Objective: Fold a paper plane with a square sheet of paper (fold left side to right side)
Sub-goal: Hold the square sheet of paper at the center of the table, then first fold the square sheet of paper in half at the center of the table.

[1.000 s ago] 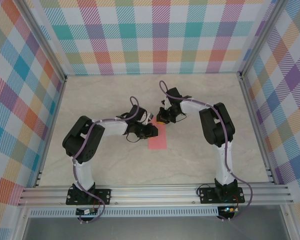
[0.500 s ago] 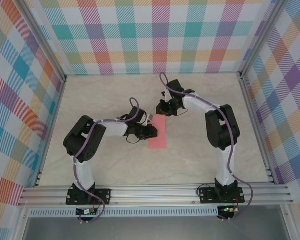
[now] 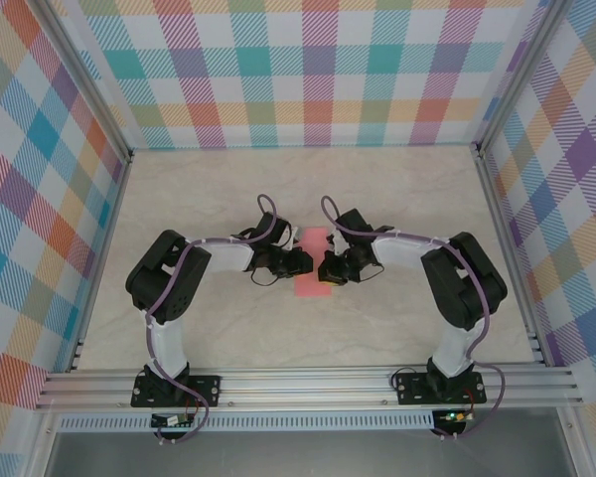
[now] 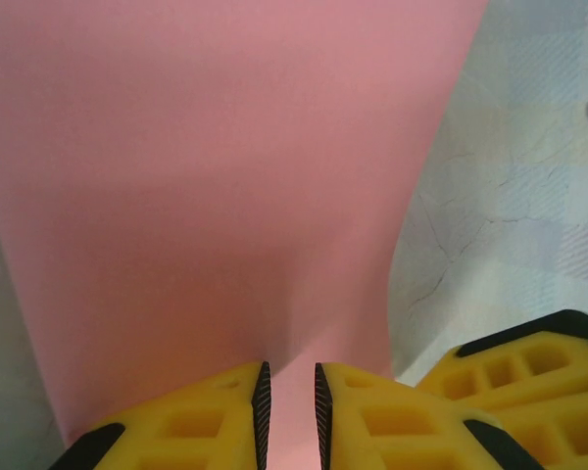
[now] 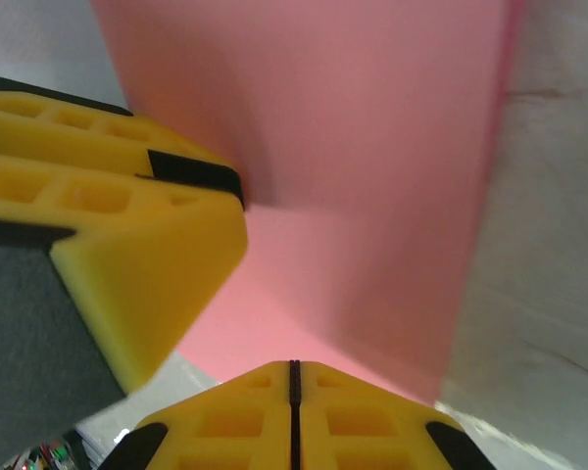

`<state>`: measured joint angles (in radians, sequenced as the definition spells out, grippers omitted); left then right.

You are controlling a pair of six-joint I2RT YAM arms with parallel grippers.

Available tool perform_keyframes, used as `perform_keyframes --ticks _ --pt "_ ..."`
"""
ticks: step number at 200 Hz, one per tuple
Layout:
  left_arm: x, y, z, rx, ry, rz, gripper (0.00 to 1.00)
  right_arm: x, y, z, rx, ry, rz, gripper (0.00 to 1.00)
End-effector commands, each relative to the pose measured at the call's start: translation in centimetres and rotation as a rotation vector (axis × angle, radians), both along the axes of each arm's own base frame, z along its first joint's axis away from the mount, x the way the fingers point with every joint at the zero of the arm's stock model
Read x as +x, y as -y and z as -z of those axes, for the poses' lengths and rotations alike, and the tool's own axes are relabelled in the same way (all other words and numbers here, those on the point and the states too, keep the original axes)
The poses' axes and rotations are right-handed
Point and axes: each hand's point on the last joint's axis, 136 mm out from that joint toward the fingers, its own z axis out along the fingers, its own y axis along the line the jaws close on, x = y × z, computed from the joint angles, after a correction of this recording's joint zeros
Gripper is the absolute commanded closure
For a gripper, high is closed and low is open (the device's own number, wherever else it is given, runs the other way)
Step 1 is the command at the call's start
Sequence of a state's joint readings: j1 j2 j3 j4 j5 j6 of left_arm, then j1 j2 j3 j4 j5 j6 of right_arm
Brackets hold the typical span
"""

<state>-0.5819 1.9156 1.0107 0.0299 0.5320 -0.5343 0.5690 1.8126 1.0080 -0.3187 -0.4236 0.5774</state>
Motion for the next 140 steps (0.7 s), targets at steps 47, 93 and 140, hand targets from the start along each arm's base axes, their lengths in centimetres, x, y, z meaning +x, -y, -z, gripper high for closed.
perform_keyframes --ticks 47,93,140 --pt "0.6 -0.1 -0.1 0.046 -0.003 -0.019 0.77 -0.9 2.6 3.1 -0.177 -0.052 0.010 0.93" --pt "2.1 -0.3 0.2 0.056 0.003 -0.044 0.77 -1.6 4.1 4.4 -0.262 -0.074 -0.009 0.94" --pt "3.6 -1.5 0.7 0.085 0.018 -0.094 0.77 -1.7 4.9 4.9 -0.316 -0.076 -0.030 0.94"
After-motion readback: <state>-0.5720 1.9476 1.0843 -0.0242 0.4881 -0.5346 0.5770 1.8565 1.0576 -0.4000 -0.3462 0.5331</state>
